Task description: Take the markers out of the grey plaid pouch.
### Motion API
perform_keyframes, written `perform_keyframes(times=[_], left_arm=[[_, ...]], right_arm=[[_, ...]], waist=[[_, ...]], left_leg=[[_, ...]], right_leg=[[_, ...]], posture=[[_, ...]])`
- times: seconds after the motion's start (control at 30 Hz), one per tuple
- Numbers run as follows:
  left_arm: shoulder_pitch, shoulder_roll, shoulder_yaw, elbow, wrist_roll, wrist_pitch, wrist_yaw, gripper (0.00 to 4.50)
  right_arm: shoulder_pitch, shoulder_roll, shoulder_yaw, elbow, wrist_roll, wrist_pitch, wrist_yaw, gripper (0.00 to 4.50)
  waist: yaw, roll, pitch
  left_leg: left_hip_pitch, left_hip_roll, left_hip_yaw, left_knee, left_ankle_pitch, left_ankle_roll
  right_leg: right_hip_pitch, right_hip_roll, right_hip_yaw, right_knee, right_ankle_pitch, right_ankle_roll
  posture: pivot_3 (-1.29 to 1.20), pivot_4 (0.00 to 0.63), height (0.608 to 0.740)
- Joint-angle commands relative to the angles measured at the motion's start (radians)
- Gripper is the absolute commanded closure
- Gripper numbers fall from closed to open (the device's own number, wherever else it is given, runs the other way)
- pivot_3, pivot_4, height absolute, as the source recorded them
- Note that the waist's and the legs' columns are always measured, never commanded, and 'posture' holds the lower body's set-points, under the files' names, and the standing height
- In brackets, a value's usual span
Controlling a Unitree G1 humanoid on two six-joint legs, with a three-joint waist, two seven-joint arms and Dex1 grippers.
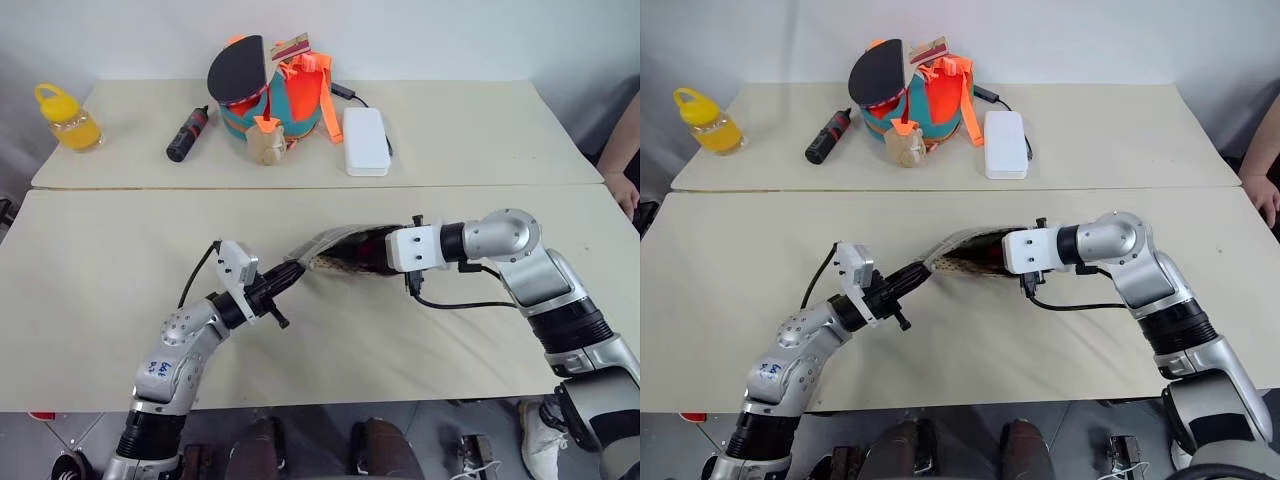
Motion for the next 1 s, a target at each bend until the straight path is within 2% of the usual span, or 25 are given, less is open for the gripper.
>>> perform_keyframes(times=[0.03,0.13,0.2,0.37,0.5,0.83,0.87,0.93,1.0], left_arm=[[-0.021,-0.006,0.021,-0.107,-0.173,0.165,0.016,4.5],[-0.043,-0.019,0.048,-0.121,-0.305,0.305,0.059,4.5],[-0.041,-0.014,0.046,-0.106,-0.32,0.349,0.068,4.5],[-0.003,0.012,-0.032,-0.061,-0.194,0.302,0.048,4.5],[-0.02,-0.059,0.001,-0.002,-0.193,0.274,0.097,4.5],[-0.021,-0.056,-0.013,0.025,-0.123,0.226,0.067,4.5],[-0.02,-0.056,-0.012,0.025,-0.121,0.226,0.066,4.5],[-0.017,-0.056,-0.01,0.023,-0.119,0.227,0.064,4.5],[-0.014,-0.055,-0.015,0.021,-0.112,0.223,0.057,4.5]], right_arm=[[-0.063,-0.028,-0.013,-0.062,0.025,0.074,0.066,2.37],[-0.08,-0.081,0.004,-0.122,0.032,0.206,0.171,2.37],[-0.078,-0.093,0.009,-0.159,0.05,0.255,0.214,2.37],[-0.09,-0.088,0.04,-0.188,0.026,0.361,0.239,2.37],[-0.095,-0.057,0.109,-0.137,-0.072,0.347,0.183,2.37],[-0.055,-0.032,0.143,-0.088,-0.126,0.309,0.138,2.37],[-0.049,-0.025,0.14,-0.089,-0.121,0.311,0.134,2.65],[-0.041,-0.018,0.137,-0.096,-0.116,0.312,0.13,2.94],[-0.037,-0.012,0.132,-0.099,-0.111,0.311,0.127,3.6]], waist=[[0.0,0.0,0.0],[0.003,0.0,0.0],[0.004,0.0,0.0],[0.0,0.0,0.0],[0.002,0.0,0.0],[0.002,0.0,0.0],[0.001,0.0,0.0],[0.0,0.0,0.0],[-0.001,0.0,0.0]], left_leg=[[0.0,0.0,0.0,0.0,0.0,0.0],[0.0,0.0,-0.001,0.0,0.0,0.0],[0.0,0.0,-0.002,0.0,0.0,0.0],[0.001,-0.001,-0.001,0.0,0.0,0.0],[0.001,-0.001,-0.001,0.001,0.0,0.0],[0.002,0.0,-0.002,0.002,0.0,0.0],[0.002,0.0,-0.002,0.002,0.0,0.0],[0.002,0.0,-0.002,0.002,0.0,0.0],[0.002,0.0,-0.002,0.002,0.0,0.0]], right_leg=[[0.0,0.0,0.0,0.0,0.0,0.0],[0.0,0.0,0.0,0.0,0.0,0.0],[0.002,0.0,0.0,-0.001,0.0,0.0],[0.002,0.0,-0.001,-0.002,0.0,0.0],[0.003,0.0,-0.001,-0.002,0.0,0.0],[0.004,0.0,-0.001,-0.002,0.0,0.0],[0.004,0.0,-0.001,-0.002,0.0,0.0],[0.005,0.0,-0.001,-0.002,0.0,0.0],[0.005,0.0,-0.001,-0.002,0.0,0.0]], posture=[[0.0,0.15,0.74],[0.0,0.15,0.74],[0.0,0.15,0.74],[0.0,0.15,0.74],[0.0,0.15,0.74],[0.0,0.15,0.74],[0.0,0.15,0.74],[0.0,0.15,0.74],[0.0,0.15,0.74]])
